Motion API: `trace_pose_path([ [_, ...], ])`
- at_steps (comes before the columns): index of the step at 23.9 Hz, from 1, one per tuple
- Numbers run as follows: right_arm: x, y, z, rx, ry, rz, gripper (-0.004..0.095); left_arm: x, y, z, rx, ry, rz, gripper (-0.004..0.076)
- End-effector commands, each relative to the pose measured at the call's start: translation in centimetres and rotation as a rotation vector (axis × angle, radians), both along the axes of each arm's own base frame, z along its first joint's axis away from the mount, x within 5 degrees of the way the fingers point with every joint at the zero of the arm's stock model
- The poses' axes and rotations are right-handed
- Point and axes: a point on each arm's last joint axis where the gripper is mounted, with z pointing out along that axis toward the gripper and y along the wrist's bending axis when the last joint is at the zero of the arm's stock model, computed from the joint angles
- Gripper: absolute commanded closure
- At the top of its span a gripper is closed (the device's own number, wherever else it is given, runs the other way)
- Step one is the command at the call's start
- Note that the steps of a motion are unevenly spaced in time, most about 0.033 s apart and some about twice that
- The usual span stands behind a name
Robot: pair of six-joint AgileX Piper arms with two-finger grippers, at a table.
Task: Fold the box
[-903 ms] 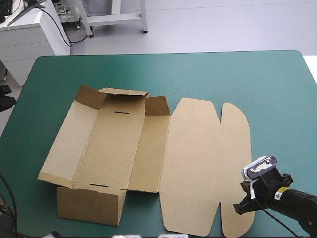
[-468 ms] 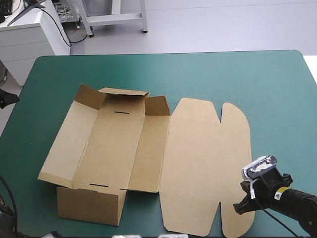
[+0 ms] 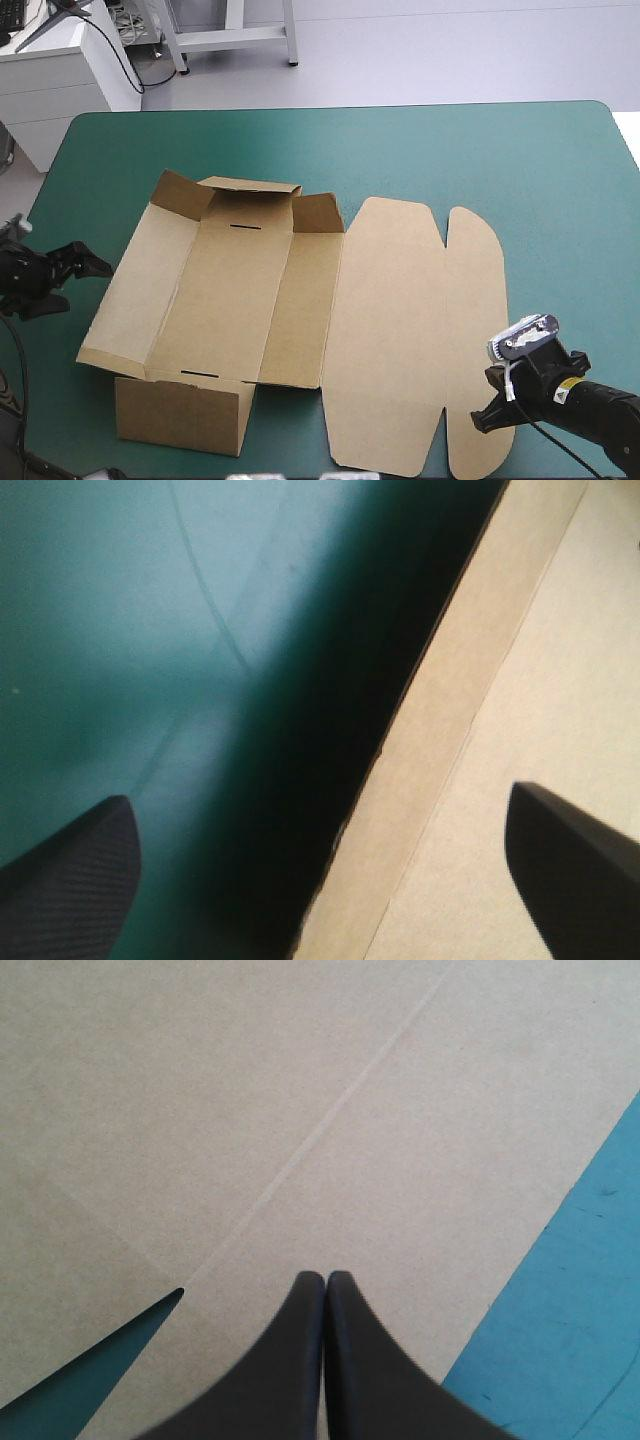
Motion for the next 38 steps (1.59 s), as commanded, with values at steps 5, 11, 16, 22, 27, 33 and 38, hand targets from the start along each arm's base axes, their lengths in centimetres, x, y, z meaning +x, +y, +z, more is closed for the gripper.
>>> trace_pose_path([
  [5,0.5,0.1,1.0,0.027,-0.056,-0.017,0.0925,0.5,-3.9,-2.6,-0.136,0.086,-0.179,-0.0001],
  [11,0.5,0.1,1.0,0.027,-0.058,-0.018,0.0925,1.4,-7.9,-3.1,-0.142,0.095,-0.338,-0.0001],
  [16,0.5,0.1,1.0,0.027,-0.058,-0.018,0.0925,1.8,-10.3,-3.1,-0.132,0.105,-0.428,0.0071],
  [22,0.5,0.1,1.0,0.027,-0.058,-0.018,0.0925,1.8,-10.2,-3.2,-0.127,0.111,-0.429,0.0580],
  [27,0.5,0.1,1.0,0.027,-0.058,-0.018,0.0926,1.8,-10.3,-3.1,-0.133,0.107,-0.426,0.0730],
  [33,0.4,0.1,1.0,0.030,-0.051,-0.016,0.0925,2.4,-11.1,-2.5,-0.207,0.031,-0.419,0.0732],
  [38,0.5,0.0,1.3,0.001,-0.076,0.007,0.0926,2.5,-11.0,-2.3,-0.193,0.013,-0.437,0.0732],
])
